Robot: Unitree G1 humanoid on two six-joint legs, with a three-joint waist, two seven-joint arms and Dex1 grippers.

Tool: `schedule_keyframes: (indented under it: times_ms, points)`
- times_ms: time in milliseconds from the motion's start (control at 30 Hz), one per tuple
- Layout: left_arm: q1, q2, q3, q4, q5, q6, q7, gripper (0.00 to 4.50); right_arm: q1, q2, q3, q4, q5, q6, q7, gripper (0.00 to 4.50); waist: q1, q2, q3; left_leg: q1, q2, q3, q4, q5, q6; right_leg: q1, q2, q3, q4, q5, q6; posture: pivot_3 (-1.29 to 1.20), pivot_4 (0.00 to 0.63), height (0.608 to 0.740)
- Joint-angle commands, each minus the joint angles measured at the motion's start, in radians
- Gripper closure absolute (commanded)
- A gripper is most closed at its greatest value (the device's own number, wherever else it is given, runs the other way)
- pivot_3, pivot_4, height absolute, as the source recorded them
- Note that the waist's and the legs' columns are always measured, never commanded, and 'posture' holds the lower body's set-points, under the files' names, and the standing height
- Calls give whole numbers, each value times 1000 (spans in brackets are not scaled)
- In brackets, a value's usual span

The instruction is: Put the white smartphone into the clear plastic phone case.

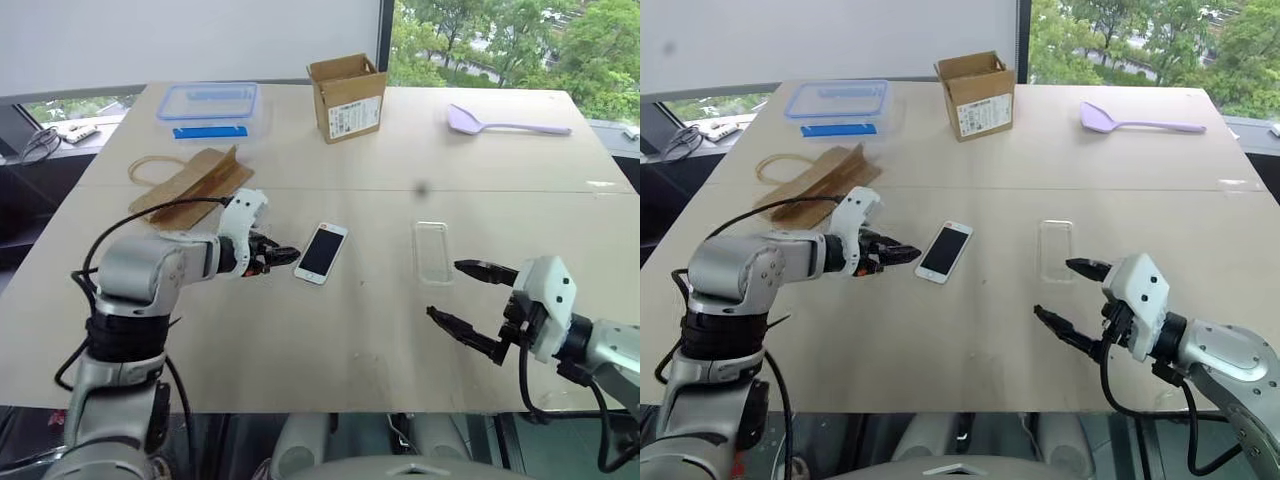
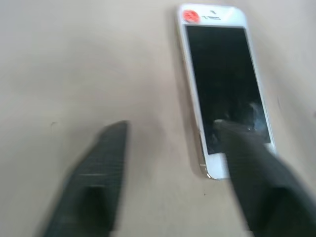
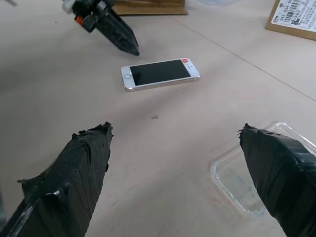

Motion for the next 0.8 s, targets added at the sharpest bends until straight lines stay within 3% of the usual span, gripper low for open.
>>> schedule_keyframes:
  times_ms: [33, 67, 100, 333, 567, 800]
  points:
    - [21, 79, -80, 16, 93, -259, -100, 3742, 4, -2, -12, -45, 2, -8, -5, 0, 2, -1, 1, 1, 0, 0, -2, 0, 1, 0, 0, 0, 0, -1, -2, 0, 150, 740]
    - [23, 77, -92, 29, 102, -283, -105, 4271, 3, -2, -10, -45, 2, -8, -7, 0, 5, -1, 1, 1, 0, 0, -2, -1, 1, 0, 0, 0, -1, -1, -5, 0, 150, 740]
    - [25, 76, -111, 42, 122, -315, -108, 4439, 0, -1, -7, -45, 1, -7, -10, 0, 9, -1, 1, 1, 0, 0, -3, -1, 2, 0, 0, -1, -1, -1, -8, 0, 150, 740]
    - [57, 27, -220, 39, 184, -432, -156, 4439, -20, 0, 12, -49, 4, -2, -26, 0, 16, -1, 1, 0, -1, 1, -3, -2, 3, 0, -1, -1, -1, -2, -7, 0, 150, 740]
    - [72, -50, -275, -44, 109, -460, -308, 4439, -31, -14, 10, -42, 1, -4, -19, 0, 15, 0, 0, 1, -2, -1, 0, -2, 3, 4, -2, -1, -1, -4, -2, 0, 150, 740]
    - [15, -139, -194, -17, 23, -454, -319, 4439, -19, -22, -6, -58, 12, 1, -22, 0, 11, 0, 1, 2, -1, -1, 0, -2, 3, 3, -1, -2, 2, -4, -2, 0, 150, 740]
